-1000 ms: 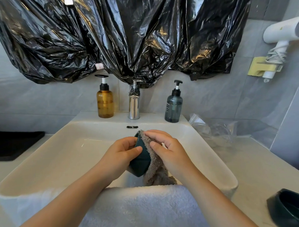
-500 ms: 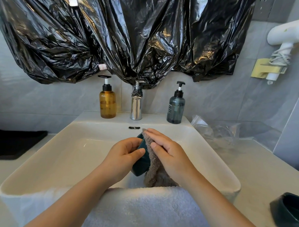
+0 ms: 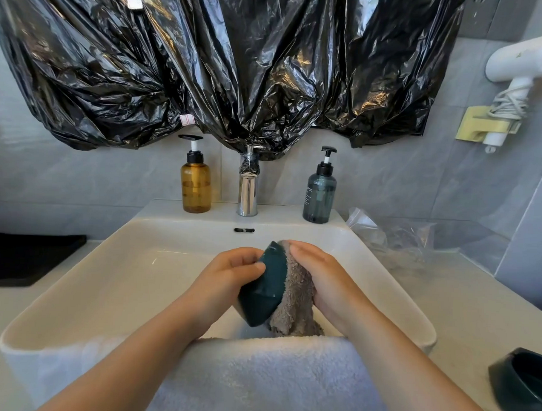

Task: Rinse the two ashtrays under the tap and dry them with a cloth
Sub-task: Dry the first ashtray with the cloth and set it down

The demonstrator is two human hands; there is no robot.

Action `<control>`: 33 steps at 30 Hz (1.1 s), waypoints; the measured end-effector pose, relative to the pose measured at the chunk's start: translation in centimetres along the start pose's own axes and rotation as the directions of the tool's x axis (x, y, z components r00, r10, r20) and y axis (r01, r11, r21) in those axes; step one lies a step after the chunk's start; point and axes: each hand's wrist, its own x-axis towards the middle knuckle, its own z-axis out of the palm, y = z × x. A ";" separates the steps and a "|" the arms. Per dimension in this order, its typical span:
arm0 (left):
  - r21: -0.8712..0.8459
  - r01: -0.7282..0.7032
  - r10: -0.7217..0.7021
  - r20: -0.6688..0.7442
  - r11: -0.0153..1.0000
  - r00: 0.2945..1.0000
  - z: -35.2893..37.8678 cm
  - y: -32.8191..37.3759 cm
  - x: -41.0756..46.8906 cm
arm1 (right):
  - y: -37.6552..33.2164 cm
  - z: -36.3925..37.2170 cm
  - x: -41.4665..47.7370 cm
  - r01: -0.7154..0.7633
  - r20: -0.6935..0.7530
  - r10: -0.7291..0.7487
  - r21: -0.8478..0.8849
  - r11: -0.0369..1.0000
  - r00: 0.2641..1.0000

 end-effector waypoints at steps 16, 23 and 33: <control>0.077 0.000 0.007 -0.086 0.997 0.996 -0.3 -0.5 0.3 | -0.8 0.2 -1.2 0.260 -0.095 -0.290 -0.242 0.935 0.952; 0.163 -0.027 0.028 -0.003 0.986 1.000 0.0 -0.4 0.0 | -0.7 1.2 -1.0 0.358 0.097 -0.351 -0.413 0.837 0.931; 0.077 -0.047 0.047 -0.001 0.996 0.999 0.0 0.0 -0.3 | -0.6 0.0 -0.8 0.178 -0.022 -0.183 -0.130 0.975 0.983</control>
